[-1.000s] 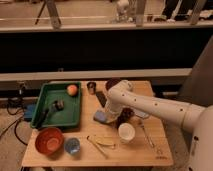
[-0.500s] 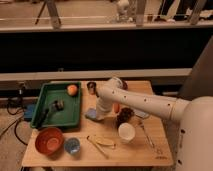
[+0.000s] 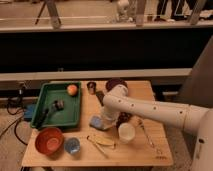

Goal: Wipe table surface with sponge

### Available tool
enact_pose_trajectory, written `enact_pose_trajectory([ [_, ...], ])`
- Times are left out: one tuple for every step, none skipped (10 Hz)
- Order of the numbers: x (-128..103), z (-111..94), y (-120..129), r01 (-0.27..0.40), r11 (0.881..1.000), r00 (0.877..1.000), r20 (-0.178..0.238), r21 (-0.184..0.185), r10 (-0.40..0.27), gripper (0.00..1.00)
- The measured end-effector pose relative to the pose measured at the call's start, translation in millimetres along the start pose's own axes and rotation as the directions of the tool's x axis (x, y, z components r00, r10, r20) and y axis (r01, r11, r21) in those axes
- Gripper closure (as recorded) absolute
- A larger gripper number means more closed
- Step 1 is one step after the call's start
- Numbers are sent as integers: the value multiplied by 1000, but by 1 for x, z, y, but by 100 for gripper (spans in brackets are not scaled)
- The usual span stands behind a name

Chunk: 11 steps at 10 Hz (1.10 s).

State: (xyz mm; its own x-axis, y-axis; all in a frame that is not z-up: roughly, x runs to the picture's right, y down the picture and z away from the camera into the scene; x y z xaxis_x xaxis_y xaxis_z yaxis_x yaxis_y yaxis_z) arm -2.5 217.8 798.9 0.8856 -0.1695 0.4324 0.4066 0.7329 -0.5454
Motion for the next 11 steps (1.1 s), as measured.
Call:
enact_pose_trajectory([
  [-3,2,11,15,1000,1000,4,-15,-15,96],
  [-7,4,18,28,999,1000,8,-24,-28,96],
  [-9,5,26,45,998,999,16,-35,-44,96],
  [-10,5,32,58,998,998,25,-40,-57,96],
  [-12,4,35,72,997,997,34,-42,-70,96],
  [-17,5,37,92,995,995,46,-47,-90,96],
  [-29,7,36,123,991,991,59,-49,-120,96],
  [-38,9,33,144,988,988,66,-50,-141,96],
  [-54,13,27,176,983,982,75,-49,-172,96],
  [-68,16,19,208,977,976,81,-43,-204,96],
  [-77,17,14,225,974,972,83,-39,-221,96],
])
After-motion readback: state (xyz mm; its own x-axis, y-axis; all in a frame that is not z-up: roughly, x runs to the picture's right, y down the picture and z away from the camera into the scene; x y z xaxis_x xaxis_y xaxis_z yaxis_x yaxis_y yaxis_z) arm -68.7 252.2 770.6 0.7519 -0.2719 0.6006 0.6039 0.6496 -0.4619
